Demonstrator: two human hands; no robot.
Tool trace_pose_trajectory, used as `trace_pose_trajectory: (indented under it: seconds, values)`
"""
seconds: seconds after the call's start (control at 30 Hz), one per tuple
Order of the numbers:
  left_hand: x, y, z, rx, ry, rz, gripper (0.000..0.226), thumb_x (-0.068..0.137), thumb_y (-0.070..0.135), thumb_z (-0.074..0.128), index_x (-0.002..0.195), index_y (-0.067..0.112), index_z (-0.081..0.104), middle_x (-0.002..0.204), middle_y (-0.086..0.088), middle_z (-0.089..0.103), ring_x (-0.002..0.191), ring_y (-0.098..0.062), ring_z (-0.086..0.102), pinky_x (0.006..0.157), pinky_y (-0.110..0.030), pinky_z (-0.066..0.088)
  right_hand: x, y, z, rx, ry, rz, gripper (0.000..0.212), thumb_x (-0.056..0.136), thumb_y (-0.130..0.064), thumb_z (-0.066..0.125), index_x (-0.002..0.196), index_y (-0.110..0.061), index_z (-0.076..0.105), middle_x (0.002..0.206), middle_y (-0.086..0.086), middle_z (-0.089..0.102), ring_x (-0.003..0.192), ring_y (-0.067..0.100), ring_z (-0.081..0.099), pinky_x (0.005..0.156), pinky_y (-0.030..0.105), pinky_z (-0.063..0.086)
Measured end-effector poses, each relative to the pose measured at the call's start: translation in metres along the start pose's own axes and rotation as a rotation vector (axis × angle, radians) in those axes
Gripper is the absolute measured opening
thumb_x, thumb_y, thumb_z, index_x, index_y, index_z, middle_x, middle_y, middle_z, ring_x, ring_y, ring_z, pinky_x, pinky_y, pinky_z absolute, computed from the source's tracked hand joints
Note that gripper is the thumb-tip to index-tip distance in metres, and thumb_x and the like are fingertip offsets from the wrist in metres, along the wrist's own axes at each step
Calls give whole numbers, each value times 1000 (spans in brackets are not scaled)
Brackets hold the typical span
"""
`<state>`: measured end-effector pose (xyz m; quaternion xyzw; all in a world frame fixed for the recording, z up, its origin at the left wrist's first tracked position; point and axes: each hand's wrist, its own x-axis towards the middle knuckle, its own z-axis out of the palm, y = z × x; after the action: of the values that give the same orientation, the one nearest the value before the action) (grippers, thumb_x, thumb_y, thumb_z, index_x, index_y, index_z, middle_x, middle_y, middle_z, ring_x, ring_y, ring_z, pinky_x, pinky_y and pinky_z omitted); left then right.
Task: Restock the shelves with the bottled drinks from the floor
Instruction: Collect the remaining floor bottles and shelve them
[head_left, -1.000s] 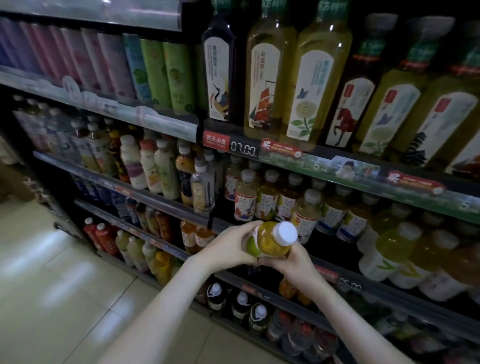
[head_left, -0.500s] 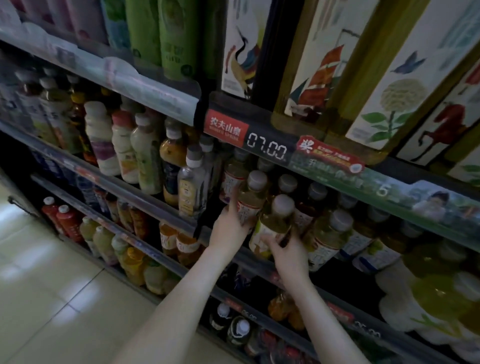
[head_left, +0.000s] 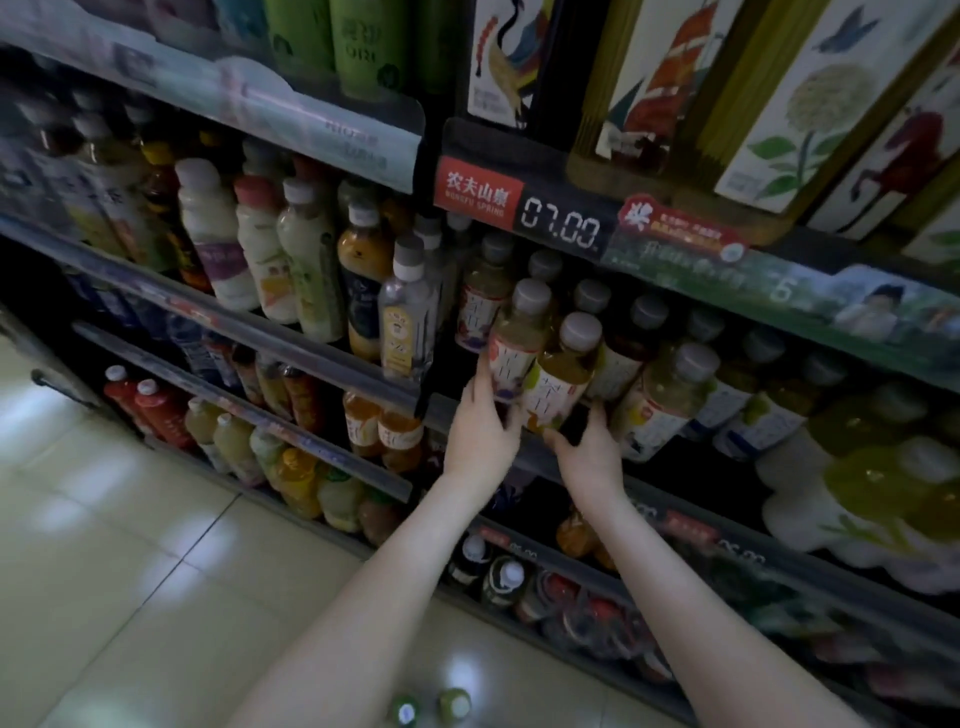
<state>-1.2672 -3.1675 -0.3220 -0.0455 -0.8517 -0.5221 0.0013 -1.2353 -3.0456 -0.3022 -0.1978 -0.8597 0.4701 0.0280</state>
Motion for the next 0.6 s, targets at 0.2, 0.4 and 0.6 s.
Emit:
trace_pose_trajectory:
  seconds: [0.2,0.4,0.6]
  values:
    - [-107,-55,7,219,-138,61,48,98,23,49,144,22,37,144,0,40,126,-18,46,94,-30,46,-87,79,11,-252,-150,-107,60,97,-17,54,150,-17,27,152,3,34,137,18,37,100,16,28]
    - [-215,-156,14,355,-313,-165,46,90,14,57,135,13,49,130,-11,51,115,-31,53,93,-36,44,-150,196,45,-465,-489,-69,51,96,-12,53,144,-11,37,144,11,43,131,27,43,101,28,33]
    - [-282,-245,54,408,-432,-301,44,92,15,53,135,20,47,137,-2,48,113,-27,55,87,-29,42,-190,322,86,-652,-598,43,49,99,-19,47,146,-14,32,146,9,41,131,24,43,99,25,33]
